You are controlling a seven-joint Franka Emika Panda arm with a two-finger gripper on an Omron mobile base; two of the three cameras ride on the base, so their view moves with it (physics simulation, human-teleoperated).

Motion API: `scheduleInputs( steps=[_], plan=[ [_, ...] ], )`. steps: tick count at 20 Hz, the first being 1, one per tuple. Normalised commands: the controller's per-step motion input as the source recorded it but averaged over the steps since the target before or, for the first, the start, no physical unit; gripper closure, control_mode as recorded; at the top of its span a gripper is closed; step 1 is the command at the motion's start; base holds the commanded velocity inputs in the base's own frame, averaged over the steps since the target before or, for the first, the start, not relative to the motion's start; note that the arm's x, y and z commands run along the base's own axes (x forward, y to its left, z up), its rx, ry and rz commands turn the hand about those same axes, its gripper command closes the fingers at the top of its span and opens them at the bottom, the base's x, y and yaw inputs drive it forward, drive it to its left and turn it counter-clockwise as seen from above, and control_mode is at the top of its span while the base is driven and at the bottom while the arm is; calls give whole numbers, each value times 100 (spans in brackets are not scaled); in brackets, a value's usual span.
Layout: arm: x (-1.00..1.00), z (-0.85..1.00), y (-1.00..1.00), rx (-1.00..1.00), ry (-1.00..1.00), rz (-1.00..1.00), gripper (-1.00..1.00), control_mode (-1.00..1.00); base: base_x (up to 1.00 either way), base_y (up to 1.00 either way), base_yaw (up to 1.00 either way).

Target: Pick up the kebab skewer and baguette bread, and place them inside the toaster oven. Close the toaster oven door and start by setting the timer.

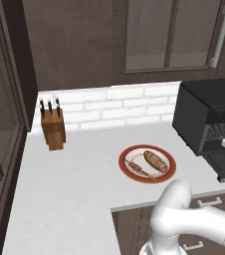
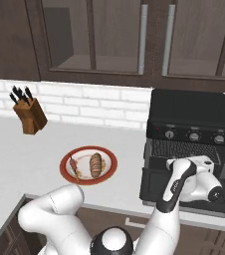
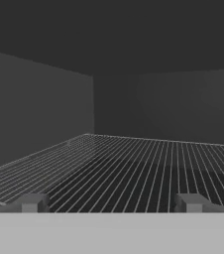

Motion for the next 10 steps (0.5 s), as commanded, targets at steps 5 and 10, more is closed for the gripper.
scheduleInputs(
  steps=[5, 10],
  plan=[
    [9, -14, 3, 0, 2, 0, -100, -100, 0, 0, 0],
    [-4, -44, 2, 0, 10, 0, -100, -100, 0, 0, 0]
  ],
)
